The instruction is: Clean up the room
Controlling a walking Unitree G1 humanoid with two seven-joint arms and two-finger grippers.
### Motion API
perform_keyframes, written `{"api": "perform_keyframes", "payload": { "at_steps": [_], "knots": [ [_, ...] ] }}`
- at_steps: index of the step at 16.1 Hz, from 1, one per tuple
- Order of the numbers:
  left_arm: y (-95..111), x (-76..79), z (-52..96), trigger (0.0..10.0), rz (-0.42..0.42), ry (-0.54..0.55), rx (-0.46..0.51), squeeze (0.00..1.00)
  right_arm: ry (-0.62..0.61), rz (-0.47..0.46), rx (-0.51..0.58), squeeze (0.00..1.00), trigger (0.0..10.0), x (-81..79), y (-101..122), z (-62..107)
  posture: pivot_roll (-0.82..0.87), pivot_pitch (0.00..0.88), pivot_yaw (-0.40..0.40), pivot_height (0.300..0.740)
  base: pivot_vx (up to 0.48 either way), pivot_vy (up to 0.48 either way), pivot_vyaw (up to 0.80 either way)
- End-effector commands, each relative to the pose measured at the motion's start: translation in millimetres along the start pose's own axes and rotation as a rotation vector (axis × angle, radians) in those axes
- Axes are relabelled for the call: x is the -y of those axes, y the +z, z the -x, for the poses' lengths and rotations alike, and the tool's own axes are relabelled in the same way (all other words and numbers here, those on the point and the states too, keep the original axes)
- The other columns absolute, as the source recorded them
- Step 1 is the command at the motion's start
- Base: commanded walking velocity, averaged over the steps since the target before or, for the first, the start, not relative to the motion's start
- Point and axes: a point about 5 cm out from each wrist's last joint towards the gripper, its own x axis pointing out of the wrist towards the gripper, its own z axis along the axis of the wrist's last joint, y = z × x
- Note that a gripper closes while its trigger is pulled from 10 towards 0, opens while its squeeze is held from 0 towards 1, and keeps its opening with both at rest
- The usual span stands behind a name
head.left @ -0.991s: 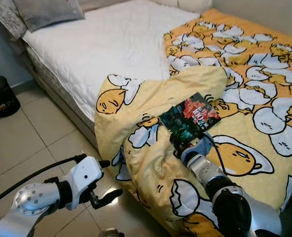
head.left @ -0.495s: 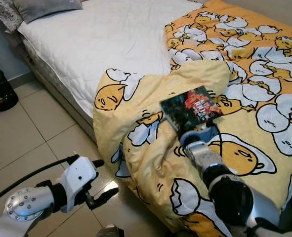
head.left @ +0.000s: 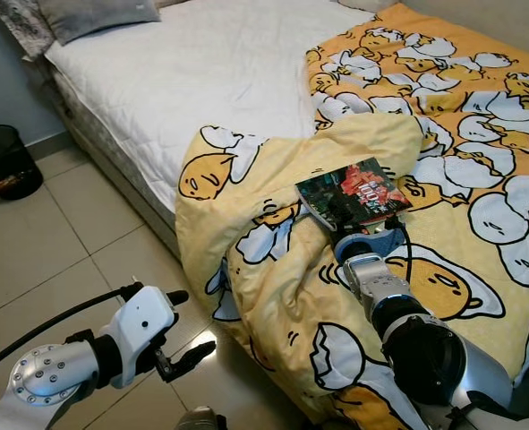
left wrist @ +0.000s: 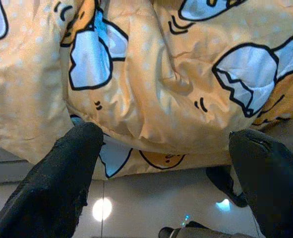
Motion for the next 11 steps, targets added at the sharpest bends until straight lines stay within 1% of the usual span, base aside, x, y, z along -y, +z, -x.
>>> {"api": "perform_keyframes", "payload": {
  "at_steps": [1, 5, 11],
  "knots": [
    [3.9, -1.2, -0.3, 10.0, 0.000, 0.007, 0.016, 0.86, 0.000, -0.007, 0.011, 0.00, 0.0, -4.0, 1.3, -1.9, 0.31, 0.077, -0.013, 0.740, 0.000, 0.000, 0.00],
    [8.6, -1.5, -4.0, 10.0, 0.015, 0.011, 0.051, 0.86, -0.011, 0.002, 0.007, 0.00, 0.0, -3.9, 0.6, -2.1, 0.31, 0.075, -0.016, 0.740, 0.000, 0.000, 0.00],
    [12.8, -2.7, -7.2, 10.0, 0.029, 0.009, 0.074, 0.86, -0.015, 0.010, 0.010, 0.00, 0.0, -2.1, 2.0, -1.4, 0.31, 0.069, -0.014, 0.740, 0.000, 0.000, 0.00]
  ]
}}
